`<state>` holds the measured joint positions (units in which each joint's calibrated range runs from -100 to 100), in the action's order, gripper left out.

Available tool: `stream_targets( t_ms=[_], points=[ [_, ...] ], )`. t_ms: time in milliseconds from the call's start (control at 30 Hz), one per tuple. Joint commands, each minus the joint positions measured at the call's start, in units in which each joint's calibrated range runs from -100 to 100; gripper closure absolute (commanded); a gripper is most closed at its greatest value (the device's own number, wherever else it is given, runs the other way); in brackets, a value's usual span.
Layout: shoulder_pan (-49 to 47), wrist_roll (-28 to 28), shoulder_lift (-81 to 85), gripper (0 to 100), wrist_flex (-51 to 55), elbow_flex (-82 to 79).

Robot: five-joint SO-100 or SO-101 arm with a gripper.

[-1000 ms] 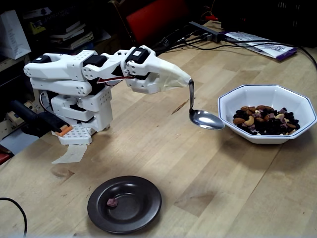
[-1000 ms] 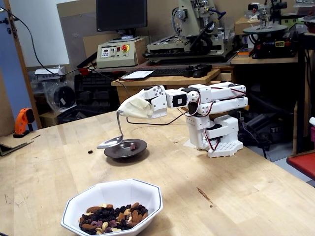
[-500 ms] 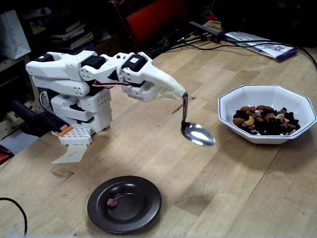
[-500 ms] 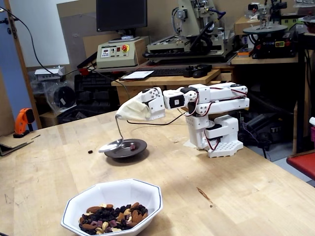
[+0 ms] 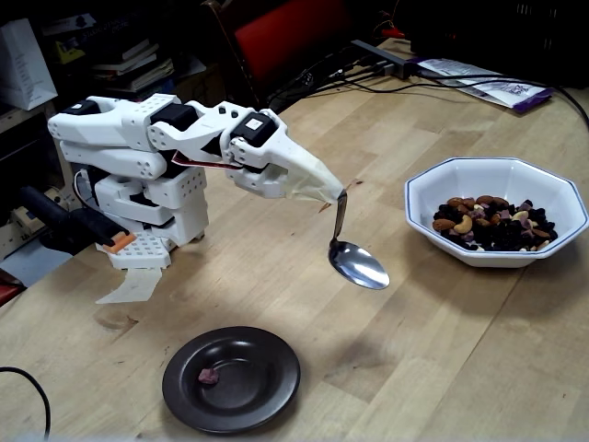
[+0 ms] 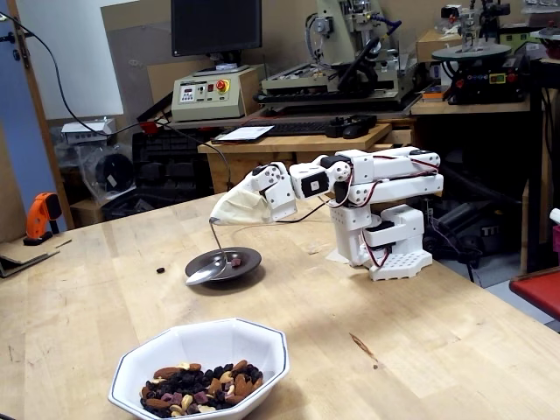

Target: Use spoon to transfer food from the white bowl to brown plate

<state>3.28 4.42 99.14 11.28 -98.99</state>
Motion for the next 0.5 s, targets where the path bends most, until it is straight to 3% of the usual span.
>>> stream_targets(
  t_ms=[0, 467],
  points=[
    [0.4, 0.2, 0.6, 96, 0.4, -0.2],
    [0.4, 0.1, 0.8, 96, 0.8, -0.2]
  ],
)
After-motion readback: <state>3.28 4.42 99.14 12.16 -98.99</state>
